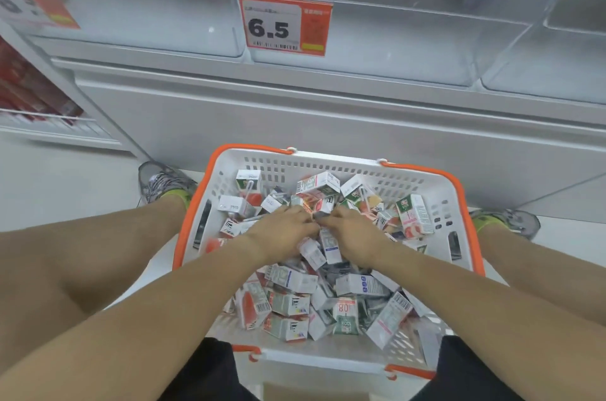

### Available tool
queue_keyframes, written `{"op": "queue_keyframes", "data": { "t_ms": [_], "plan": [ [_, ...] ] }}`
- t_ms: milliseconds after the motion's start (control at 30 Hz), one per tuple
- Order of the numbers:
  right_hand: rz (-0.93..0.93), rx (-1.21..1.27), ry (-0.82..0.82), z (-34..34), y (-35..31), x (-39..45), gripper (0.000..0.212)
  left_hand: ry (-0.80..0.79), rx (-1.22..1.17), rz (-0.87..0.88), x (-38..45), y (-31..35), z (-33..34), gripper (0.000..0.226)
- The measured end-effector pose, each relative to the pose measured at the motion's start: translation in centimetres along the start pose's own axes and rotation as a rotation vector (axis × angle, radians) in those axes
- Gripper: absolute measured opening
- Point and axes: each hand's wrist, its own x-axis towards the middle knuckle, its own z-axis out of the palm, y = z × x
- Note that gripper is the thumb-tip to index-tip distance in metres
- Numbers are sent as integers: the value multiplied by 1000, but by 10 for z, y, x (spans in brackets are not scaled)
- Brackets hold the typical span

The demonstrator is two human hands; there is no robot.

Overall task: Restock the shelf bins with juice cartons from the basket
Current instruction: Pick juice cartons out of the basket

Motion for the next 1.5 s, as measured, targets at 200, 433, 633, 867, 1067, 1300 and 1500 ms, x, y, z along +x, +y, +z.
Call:
{"op": "queue_keyframes", "data": {
  "t_ms": [200, 433, 633, 867, 1067, 1300, 1500],
  "plan": [
    [39, 100, -58, 0, -7, 11, 34, 185, -1090, -468, -27, -30, -27, 32],
    [123, 255, 5, -9, -24, 1, 32, 233, -1733, -744, -47, -34, -57, 38],
    [286, 612, 67, -108, -22, -19, 45, 270, -1918, -651, -52, -30, -97, 43],
    [214, 792, -146, -240, -36, -74, 23, -116, -1224, -532, -64, -36, -188, 37],
    [50, 1238, -8, -285, -42, -105, 26, -93, -1256, -258, -63, -19, -260, 40],
    [66, 1944, 392, -265, -66, -98, 16, 160, -1660, -33, -46, 2, -262, 57],
    [17, 1903, 373, -250, -61, -97, 36, 217, -1583, -67, -24, 17, -265, 41]
  ]
}}
